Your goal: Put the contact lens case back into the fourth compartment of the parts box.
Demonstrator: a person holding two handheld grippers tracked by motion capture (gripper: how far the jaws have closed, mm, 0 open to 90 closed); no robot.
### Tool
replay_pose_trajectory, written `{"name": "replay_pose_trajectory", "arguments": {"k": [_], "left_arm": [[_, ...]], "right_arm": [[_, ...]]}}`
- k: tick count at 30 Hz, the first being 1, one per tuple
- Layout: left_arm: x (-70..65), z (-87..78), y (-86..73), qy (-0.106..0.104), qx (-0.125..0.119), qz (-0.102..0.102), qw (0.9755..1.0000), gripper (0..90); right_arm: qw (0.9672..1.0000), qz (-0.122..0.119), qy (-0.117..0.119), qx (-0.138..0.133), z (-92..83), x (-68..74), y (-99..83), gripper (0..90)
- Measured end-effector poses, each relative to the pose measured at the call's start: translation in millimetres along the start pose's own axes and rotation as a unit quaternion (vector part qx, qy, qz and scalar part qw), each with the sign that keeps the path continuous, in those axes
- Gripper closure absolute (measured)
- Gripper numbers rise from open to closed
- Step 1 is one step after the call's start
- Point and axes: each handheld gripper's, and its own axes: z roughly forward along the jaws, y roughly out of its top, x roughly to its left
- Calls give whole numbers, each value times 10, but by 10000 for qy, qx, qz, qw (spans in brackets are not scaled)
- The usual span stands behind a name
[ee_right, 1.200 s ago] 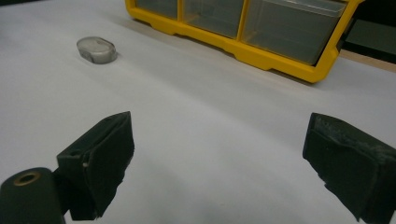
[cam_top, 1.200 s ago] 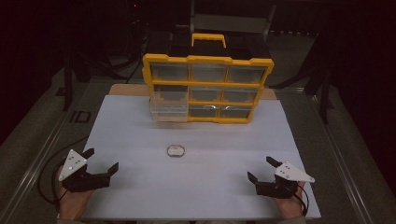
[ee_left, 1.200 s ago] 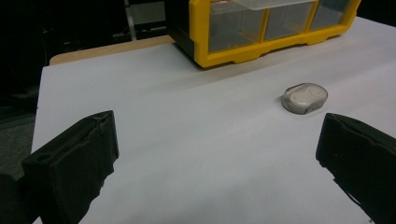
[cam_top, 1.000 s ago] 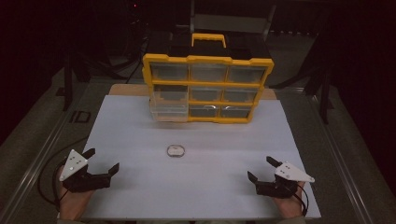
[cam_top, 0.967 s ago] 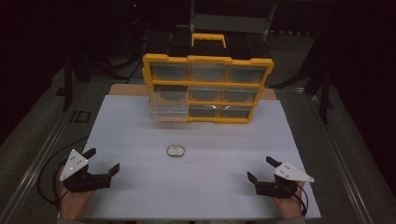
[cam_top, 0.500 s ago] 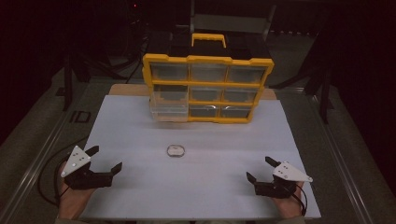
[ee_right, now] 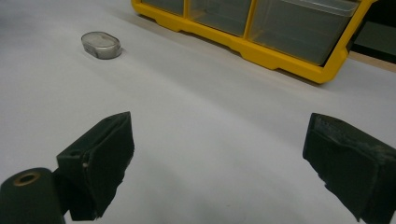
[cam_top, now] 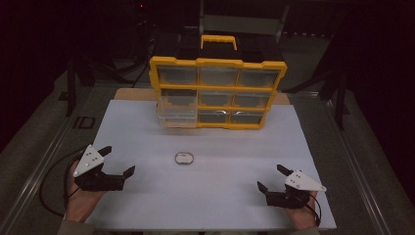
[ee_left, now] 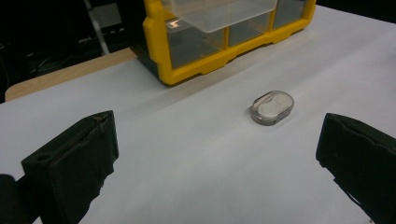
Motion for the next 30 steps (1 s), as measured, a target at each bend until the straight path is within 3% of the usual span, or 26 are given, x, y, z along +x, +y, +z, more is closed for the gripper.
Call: {"name": "replay_pose_trajectory", "arguments": {"k": [30], "left_arm": [[-101, 378, 325, -405, 340, 562, 9970, 0]], "right_arm": [[10000, 4, -42, -21, -14, -5, 4, 81]]}}
